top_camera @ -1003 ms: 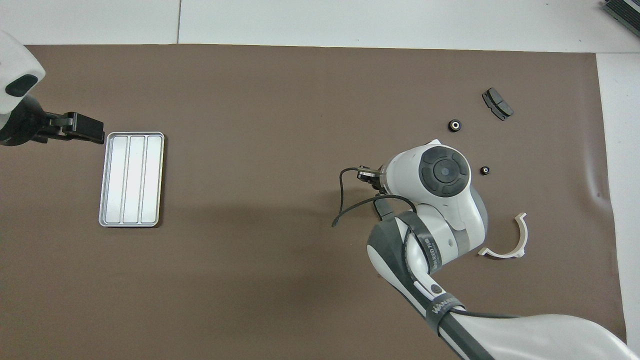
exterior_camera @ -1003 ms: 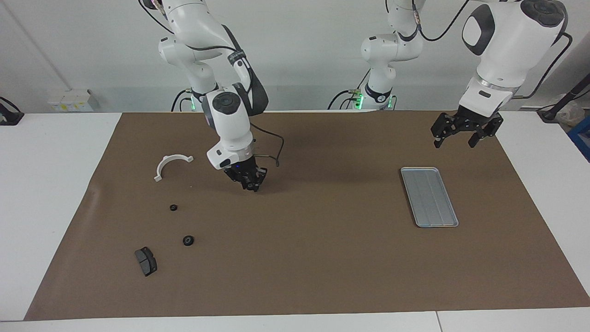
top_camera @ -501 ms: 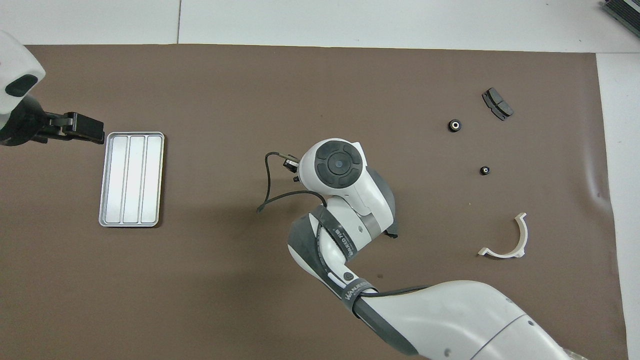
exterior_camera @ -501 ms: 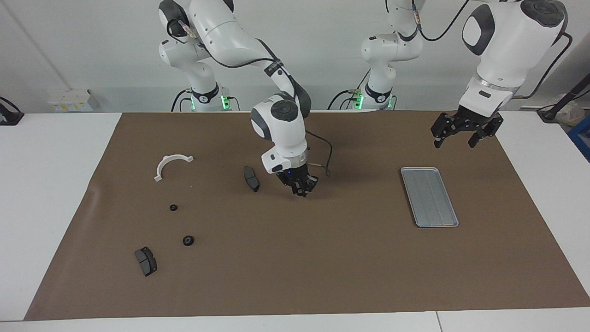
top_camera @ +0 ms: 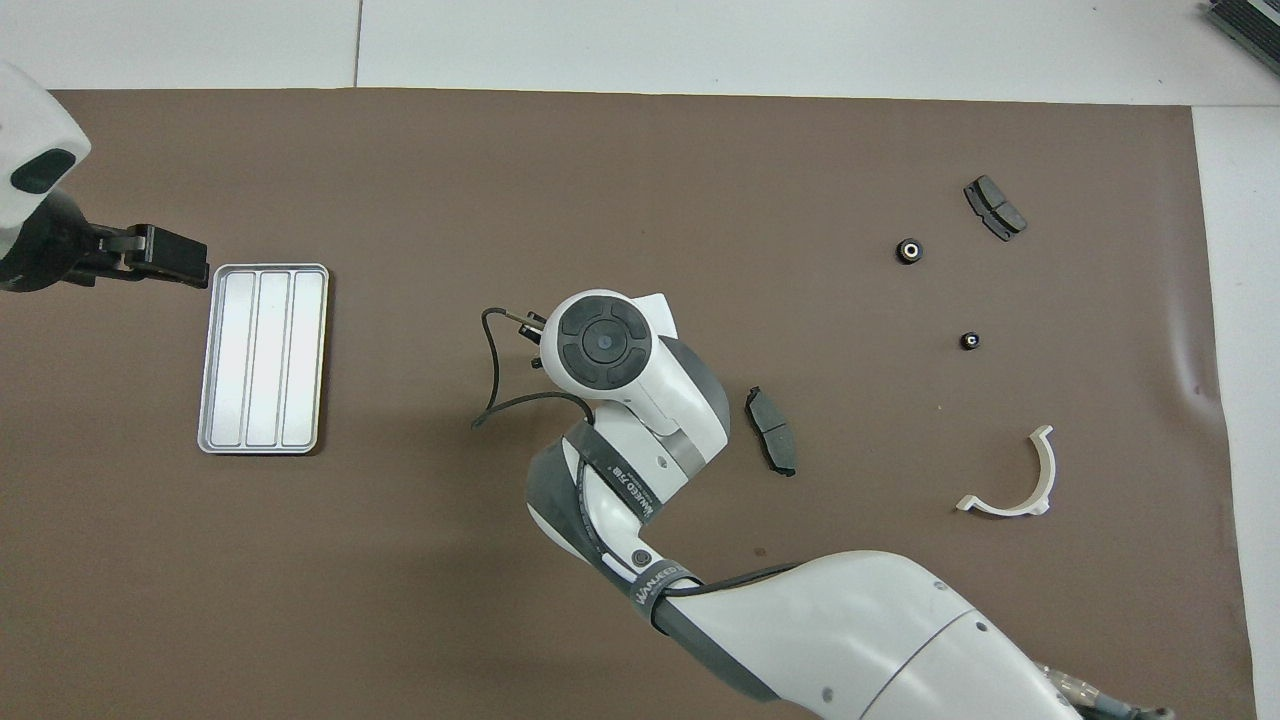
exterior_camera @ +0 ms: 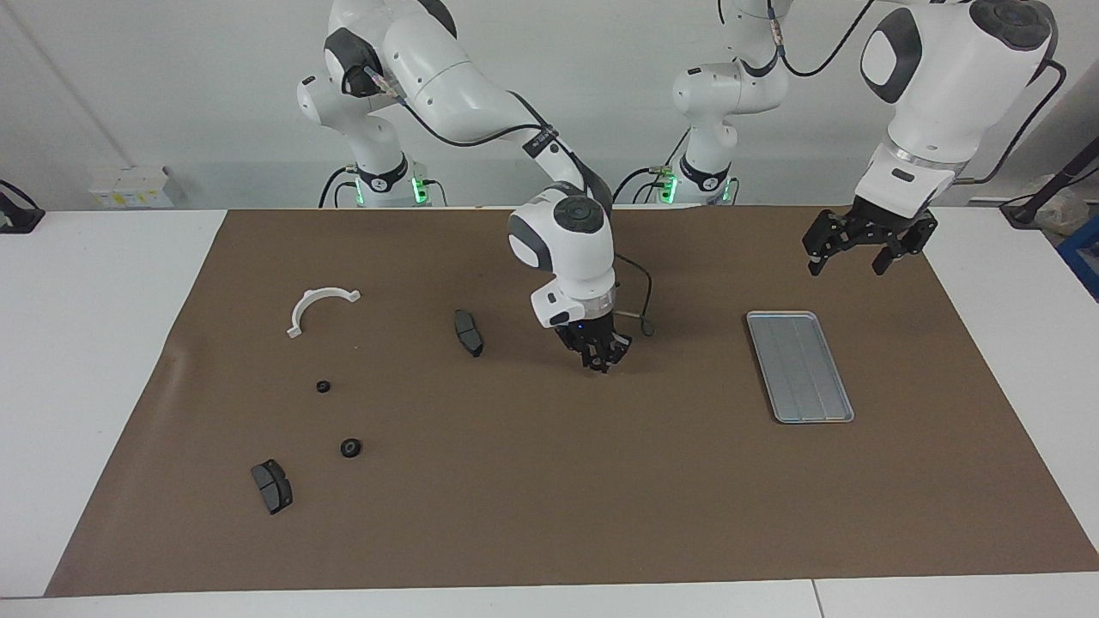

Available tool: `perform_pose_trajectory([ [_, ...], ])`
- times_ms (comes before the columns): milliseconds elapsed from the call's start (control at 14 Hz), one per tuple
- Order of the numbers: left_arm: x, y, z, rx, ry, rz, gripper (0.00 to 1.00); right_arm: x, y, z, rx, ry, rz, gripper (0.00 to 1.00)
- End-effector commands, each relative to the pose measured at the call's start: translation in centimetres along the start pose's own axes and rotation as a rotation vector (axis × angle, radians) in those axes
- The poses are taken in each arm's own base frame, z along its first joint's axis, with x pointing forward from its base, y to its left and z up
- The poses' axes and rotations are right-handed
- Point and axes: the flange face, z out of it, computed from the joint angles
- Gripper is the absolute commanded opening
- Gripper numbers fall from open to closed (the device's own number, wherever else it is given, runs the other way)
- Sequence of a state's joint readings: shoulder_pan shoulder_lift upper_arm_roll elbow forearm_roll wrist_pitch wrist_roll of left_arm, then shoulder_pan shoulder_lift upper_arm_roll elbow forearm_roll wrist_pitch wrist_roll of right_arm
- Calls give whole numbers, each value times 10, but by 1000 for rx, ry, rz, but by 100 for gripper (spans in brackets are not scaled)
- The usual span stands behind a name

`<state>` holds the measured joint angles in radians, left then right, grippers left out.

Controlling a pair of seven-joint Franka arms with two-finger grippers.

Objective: Pick bearing gear from pile to tray
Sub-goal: 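Carry the gear to mid-table with the right gripper and release it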

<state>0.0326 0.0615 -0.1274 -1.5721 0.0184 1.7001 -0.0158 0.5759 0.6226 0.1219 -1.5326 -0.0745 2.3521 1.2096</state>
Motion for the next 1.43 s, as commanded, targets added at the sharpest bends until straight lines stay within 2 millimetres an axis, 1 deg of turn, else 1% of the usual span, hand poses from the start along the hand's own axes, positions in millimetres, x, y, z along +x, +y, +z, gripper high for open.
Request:
perform_pose_trajectory([
  [0, -8, -2, -3, 7, 12, 13, 100, -9, -5, 3, -24, 11, -8, 17],
  [72, -8, -2, -3, 7, 12, 13, 100, -19, -7, 6, -23, 9, -24, 27],
  [143, -8, -3, -3, 7, 12, 11, 100, -24, -3, 12, -37, 4, -32, 35],
  [215, -8, -2, -3, 7, 12, 13, 100, -24, -1, 14, -42, 3, -37, 56],
  [287, -8, -3, -3, 7, 12, 11, 100, -21, -2, 10, -41, 5, -36, 70],
  [430, -8, -3, -3, 7, 12, 11, 100, -19, -6, 2, -42, 16, -45, 81],
  [501, -8, -2, -3, 7, 12, 13, 100, -18, -6, 1, -51, 22, -54, 85],
  [573, -8, -3, -3, 7, 12, 11, 100, -14, -5, 1, -55, 34, -65, 89],
  [716, -8, -2, -3, 7, 13, 14, 100, 4, 2, -2, -54, 44, -82, 96],
  [788, -7, 3, -5, 6, 16, 18, 100, 15, 8, -4, -59, 44, -87, 100],
  [860, -7, 3, -5, 8, 18, 20, 100, 27, 16, -13, -56, 50, -96, 100],
  [1003, -8, 0, -4, 8, 10, 8, 100, 56, 38, -24, -67, 51, -137, 100],
  [1146, -9, -6, -3, 8, 4, -3, 100, 88, 69, -34, -83, 48, -188, 100],
  [1218, -8, -5, -3, 8, 13, -10, 100, 103, 81, -40, -94, 48, -214, 100],
  [1361, -7, 6, -4, 4, 19, -18, 100, 128, 103, -46, -126, 33, -269, 100],
])
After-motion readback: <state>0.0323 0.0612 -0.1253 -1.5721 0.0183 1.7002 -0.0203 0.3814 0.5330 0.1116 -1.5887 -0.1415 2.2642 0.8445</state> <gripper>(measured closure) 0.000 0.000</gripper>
